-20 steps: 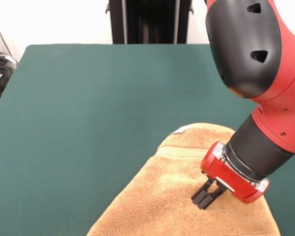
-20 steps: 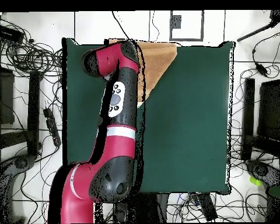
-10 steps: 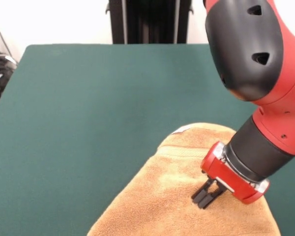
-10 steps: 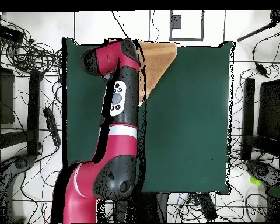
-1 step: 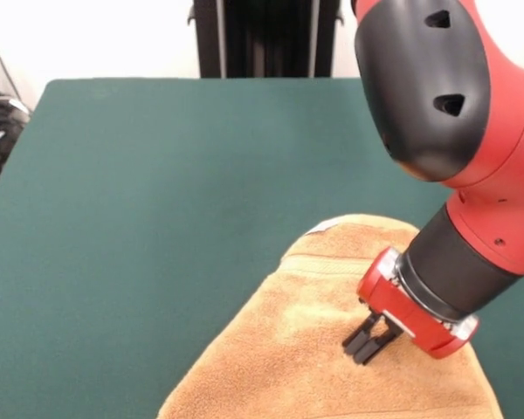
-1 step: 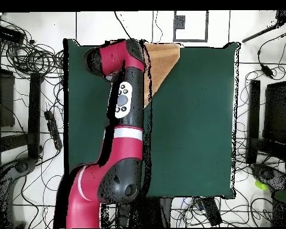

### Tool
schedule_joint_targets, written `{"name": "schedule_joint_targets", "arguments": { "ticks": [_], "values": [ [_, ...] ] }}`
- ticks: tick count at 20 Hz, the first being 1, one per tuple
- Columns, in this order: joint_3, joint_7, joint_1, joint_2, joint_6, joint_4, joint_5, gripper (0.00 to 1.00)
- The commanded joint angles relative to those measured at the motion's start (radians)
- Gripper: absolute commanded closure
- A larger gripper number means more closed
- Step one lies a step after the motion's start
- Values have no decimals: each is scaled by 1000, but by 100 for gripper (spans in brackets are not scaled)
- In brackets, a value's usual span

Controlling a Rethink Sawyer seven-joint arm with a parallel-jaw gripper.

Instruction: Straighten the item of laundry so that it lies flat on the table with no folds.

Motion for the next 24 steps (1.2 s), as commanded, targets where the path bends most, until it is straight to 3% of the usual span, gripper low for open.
{"name": "schedule_joint_targets", "arguments": {
  "ticks": [1,10,13,24],
  "values": [
    [230,104,67,108,37,345,66,100],
    [275,31,84,55,-112,438,1,100],
    [290,2,73,57,-63,430,16,100],
    [321,-10,67,37,-66,454,3,100]
  ]
}}
